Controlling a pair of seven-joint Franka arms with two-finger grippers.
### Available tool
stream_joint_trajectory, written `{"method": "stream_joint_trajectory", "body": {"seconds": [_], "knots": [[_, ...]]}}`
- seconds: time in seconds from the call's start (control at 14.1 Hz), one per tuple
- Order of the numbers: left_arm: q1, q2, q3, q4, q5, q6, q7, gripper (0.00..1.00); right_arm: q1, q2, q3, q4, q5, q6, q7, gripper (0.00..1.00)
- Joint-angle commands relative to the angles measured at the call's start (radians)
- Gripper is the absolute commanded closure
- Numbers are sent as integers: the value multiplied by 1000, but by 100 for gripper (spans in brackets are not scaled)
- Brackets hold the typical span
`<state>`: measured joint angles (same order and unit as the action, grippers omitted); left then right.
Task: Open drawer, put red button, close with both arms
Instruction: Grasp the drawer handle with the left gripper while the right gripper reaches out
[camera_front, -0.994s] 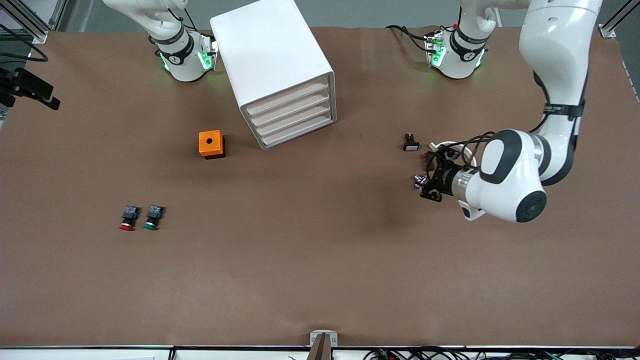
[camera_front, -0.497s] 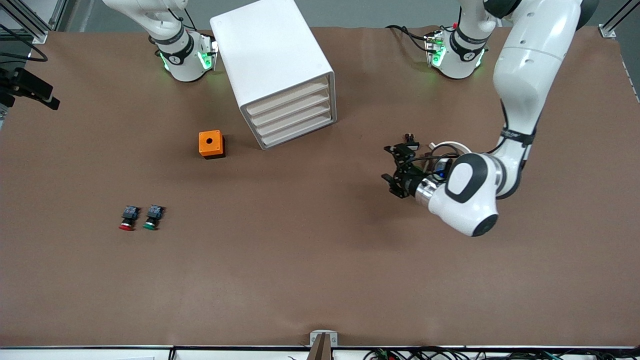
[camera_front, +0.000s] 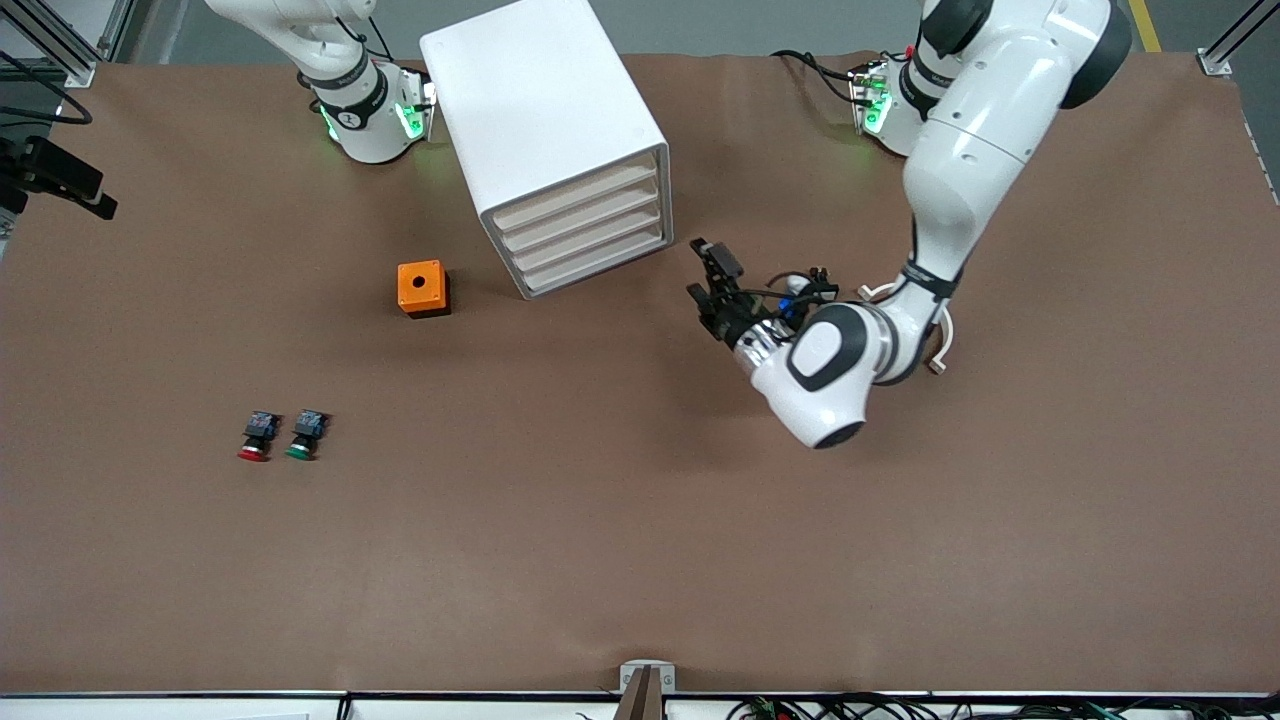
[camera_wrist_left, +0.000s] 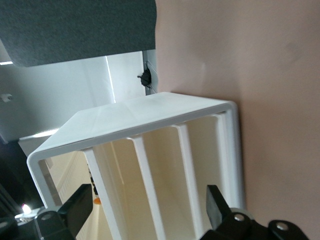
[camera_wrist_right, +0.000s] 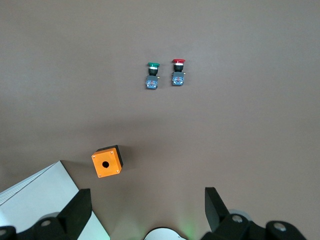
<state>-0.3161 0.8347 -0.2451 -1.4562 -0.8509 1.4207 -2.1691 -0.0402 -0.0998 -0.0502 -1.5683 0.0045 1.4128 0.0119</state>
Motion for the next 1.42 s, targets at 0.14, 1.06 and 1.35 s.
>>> {"method": "stream_joint_trajectory", "body": {"seconds": [0.14, 1.06, 1.35], "knots": [[-73, 15, 3, 22, -39, -26, -20, 21, -17, 67, 4, 17, -12, -15, -15, 0], [-192, 73, 3, 19, -119, -26, -17, 54, -75, 264, 4, -295, -34, 571, -21, 0], [-213, 93, 3, 19, -129, -23, -17, 57, -75, 323, 4, -450, -55, 886, -21, 0]]}}
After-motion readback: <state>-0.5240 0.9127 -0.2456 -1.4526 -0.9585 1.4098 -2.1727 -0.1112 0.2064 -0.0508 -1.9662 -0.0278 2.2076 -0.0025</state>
